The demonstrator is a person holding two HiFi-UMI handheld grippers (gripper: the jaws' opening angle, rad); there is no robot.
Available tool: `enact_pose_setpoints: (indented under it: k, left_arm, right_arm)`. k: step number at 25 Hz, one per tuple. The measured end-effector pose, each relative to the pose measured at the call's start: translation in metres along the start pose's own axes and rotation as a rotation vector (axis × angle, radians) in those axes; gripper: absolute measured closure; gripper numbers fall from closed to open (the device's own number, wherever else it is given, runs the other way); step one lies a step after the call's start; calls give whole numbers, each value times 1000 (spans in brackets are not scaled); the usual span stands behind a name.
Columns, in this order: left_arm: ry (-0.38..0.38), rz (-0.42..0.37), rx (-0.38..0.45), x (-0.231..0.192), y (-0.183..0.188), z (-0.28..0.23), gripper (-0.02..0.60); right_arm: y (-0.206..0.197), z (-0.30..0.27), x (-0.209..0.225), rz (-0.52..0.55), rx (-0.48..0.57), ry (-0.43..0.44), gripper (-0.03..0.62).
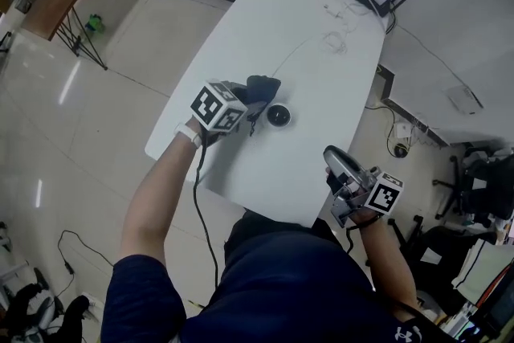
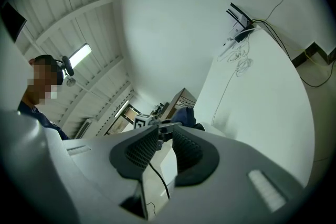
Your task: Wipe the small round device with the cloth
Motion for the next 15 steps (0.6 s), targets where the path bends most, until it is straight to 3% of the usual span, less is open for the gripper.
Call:
enact_pose_setpoints:
  k: [3, 5, 7, 9, 13, 14, 15]
  left_arm:
    - [255, -142, 91, 23, -3, 5, 515]
    - [362, -262, 125, 50, -15, -6, 515]
    - [445, -444, 89, 78, -31, -24, 515]
    - [485, -613, -14, 99, -51, -45, 515]
    - [493, -902, -200, 120, -79, -72, 515]
    - [514, -970, -225, 119, -79, -71, 515]
    - [529, -988, -229, 118, -77, -68, 515]
  right_arm:
    - [-1, -4, 8, -11, -8, -18, 507]
    - [-2, -6, 10, -15, -13, -27, 507]
    - [-2, -9, 8, -18, -18, -24, 508]
    - [-3, -11, 6, -12, -24, -27, 508]
    - [-9, -8, 4, -3, -30, -46, 508]
    - [-11, -7, 4, -4, -31, -49, 508]
    - [-12, -4, 6, -5, -30, -57, 508]
Point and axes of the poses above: the fingertips, and each gripper's own axes: z backward along the fingers, x to its right, y out of its top, the point moved 1 cm from there along z, backward along the fingers, and after that the axes turned 2 degrees about -z, right-handed, at the moved point
